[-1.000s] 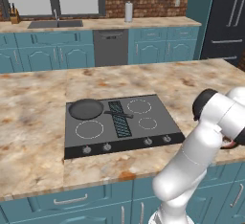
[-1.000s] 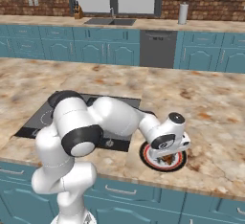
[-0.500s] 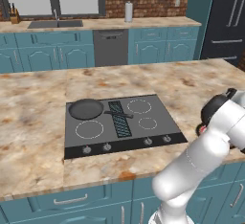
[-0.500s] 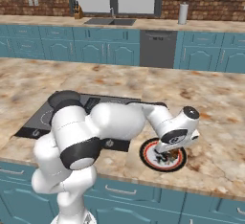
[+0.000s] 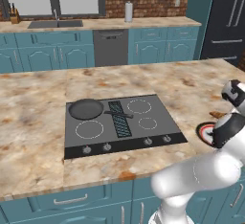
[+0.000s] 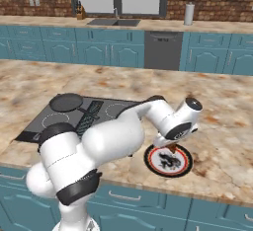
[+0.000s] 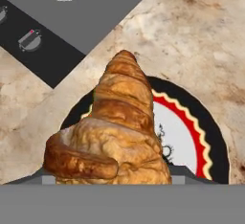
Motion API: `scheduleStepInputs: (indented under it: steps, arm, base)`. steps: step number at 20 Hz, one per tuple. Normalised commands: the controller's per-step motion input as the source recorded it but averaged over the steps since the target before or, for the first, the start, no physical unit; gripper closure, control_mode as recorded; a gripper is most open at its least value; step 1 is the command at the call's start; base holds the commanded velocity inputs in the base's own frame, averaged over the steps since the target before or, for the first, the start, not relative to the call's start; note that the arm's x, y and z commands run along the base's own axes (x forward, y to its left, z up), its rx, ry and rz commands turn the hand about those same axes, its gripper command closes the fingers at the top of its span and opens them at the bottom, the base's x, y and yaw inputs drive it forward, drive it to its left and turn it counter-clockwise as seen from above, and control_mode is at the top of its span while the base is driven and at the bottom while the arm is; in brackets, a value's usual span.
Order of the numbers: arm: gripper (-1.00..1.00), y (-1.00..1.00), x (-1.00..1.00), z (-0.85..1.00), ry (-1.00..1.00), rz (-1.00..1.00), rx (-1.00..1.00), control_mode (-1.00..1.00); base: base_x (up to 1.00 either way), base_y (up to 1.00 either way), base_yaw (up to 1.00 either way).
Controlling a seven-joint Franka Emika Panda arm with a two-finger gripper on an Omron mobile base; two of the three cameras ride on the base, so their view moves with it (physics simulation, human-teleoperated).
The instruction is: Pick the croissant and place it on the pan. Then turn on the stove to warm the croissant.
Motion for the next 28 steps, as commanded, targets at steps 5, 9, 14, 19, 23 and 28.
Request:
scheduleStepInputs:
  steps: [5, 9, 14, 19, 23, 28]
  arm:
    - [1.00, 0.80, -0.01, 0.01, -0.10, 0.09, -0.05, -1.00]
    - [1.00, 0.79, 0.00, 0.00, -0.13, 0.08, -0.03, -1.00]
    - [1.00, 0.67, 0.00, 0.08, -0.05, 0.09, -0.02, -1.00]
    - [1.00, 0.62, 0.00, 0.10, 0.00, 0.11, 0.00, -1.00]
    - [1.00, 0.59, 0.00, 0.08, 0.00, 0.12, 0.00, -1.00]
    - [1.00, 0.45, 0.03, 0.13, 0.00, 0.13, 0.00, -1.00]
  base:
    - [0.00, 0.00, 0.00]
    - [0.00, 0.00, 0.00]
    - [0.00, 0.00, 0.00]
    - [0.00, 0.00, 0.00]
    - [0.00, 0.00, 0.00]
    - [0.00, 0.00, 0.00]
